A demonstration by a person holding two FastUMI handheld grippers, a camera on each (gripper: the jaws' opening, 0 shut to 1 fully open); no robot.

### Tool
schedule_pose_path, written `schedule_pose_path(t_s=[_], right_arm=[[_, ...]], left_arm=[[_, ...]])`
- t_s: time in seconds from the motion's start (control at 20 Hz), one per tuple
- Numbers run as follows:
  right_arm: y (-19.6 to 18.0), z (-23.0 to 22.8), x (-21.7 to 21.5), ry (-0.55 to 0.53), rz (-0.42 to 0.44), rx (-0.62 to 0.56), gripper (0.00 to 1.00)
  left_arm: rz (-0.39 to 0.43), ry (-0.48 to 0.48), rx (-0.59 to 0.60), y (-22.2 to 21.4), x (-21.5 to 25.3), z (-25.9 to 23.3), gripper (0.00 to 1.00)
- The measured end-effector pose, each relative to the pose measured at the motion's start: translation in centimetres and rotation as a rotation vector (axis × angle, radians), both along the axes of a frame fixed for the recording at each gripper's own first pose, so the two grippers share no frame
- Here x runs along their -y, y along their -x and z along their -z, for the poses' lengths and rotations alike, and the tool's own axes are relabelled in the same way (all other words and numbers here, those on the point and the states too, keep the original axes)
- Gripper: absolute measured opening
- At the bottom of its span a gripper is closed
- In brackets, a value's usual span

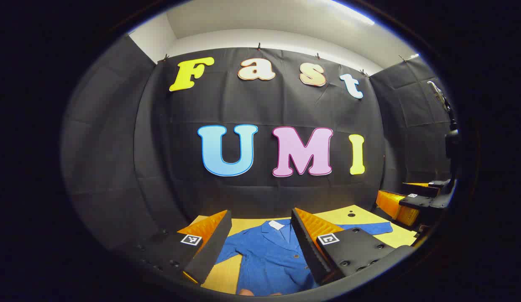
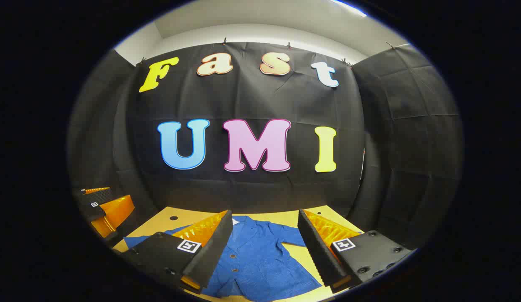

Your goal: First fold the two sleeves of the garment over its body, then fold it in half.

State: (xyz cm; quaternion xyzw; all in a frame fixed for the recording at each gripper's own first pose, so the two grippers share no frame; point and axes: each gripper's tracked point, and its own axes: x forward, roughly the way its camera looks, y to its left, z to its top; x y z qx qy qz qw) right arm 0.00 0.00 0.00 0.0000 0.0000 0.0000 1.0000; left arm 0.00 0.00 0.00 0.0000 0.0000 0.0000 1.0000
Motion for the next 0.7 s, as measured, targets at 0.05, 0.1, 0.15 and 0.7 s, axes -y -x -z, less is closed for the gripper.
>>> schedule_pose_path(t_s=[0.05,0.1,0.15,0.7], right_arm=[[0.01,-0.03,0.05,0.0,0.0,0.002,0.87],[-0.03,-0.1,0.05,-0.001,0.0,0.002,0.88],[-0.01,-0.05,0.1,-0.002,0.0,0.002,0.87],[-0.12,-0.42,0.43,-0.001,0.006,0.008,0.97]], left_arm=[[0.0,-0.002,0.004,0.03,0.03,-0.02,0.84],[-0.001,-0.003,0.007,0.04,0.0,-0.16,0.82],[-0.002,-0.003,0.008,0.02,0.06,-0.14,0.82],[-0.026,0.026,0.0,-0.18,-0.37,0.25,0.82]])
